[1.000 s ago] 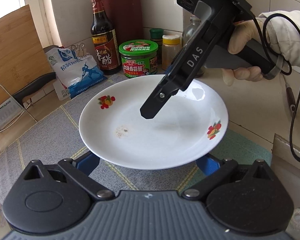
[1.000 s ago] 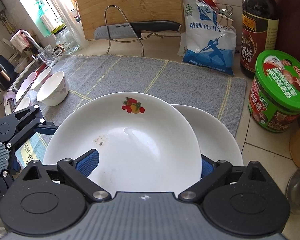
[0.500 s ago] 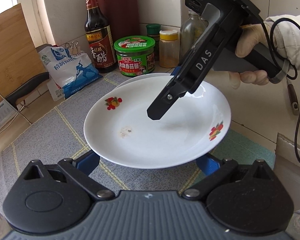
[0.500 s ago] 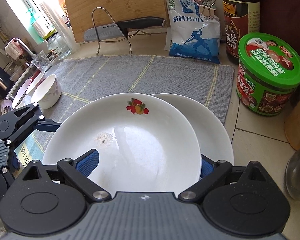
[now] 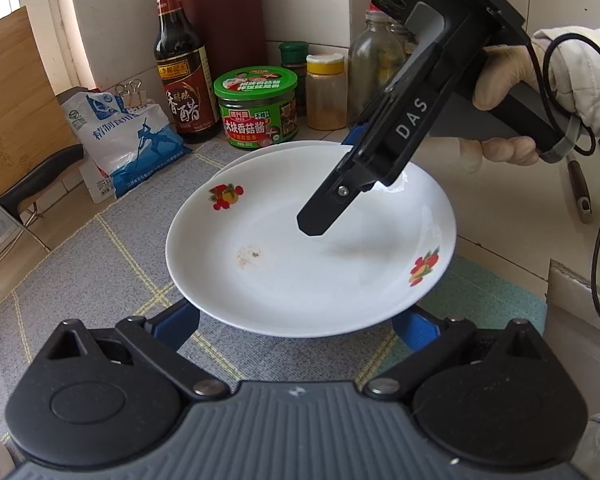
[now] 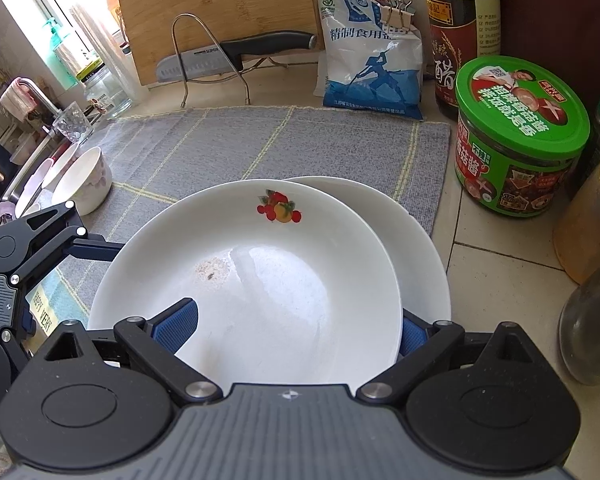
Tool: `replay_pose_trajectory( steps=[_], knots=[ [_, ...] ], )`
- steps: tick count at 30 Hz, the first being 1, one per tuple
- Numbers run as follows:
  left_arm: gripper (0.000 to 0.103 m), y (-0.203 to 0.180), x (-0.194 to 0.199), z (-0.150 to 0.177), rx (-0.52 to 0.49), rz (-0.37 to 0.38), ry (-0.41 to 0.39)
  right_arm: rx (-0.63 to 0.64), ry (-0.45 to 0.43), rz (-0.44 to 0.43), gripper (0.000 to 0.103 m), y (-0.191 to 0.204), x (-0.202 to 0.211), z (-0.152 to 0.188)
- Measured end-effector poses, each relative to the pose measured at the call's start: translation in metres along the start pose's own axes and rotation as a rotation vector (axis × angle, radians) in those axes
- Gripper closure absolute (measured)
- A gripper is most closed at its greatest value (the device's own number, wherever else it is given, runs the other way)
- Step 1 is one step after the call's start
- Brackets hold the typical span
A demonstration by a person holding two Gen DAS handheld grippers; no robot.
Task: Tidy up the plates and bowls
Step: 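Lower the flowered plate onto the plate stack with the right gripper, then open the right gripper and release the plate on the stack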
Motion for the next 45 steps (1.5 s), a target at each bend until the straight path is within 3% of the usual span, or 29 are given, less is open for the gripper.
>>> replay_pose_trajectory(
  steps=[13, 36, 45],
  knots=[
    [0.001, 0.0, 0.001, -0.005, -0.023, 0.013, -0.028, -0.023, -0.014, 0.046, 0.001, -0.003, 0.015, 0.009],
    [0.001, 0.003, -0.003, -0.003, -0.039, 0.013, -0.032, 0.046, 0.041, 0.249, 0.0, 0.011, 0.025, 0.026],
    [0.001, 0.008, 0.008, -0.005, -0.021, -0.002, -0.096, 0.12, 0.009, 0.313, 0.0, 0.027, 0.032, 0.031]
  ],
)
Point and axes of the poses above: each gripper's, at about its wrist camera, not at the fingertips, and x roughly against the way its jaws point, y to its left, z to its underside, the point moved 7 cm from there along -x, roughly the way its jaws point, and after that the axes turned 2 degrees about -z, right-handed, at the moved point
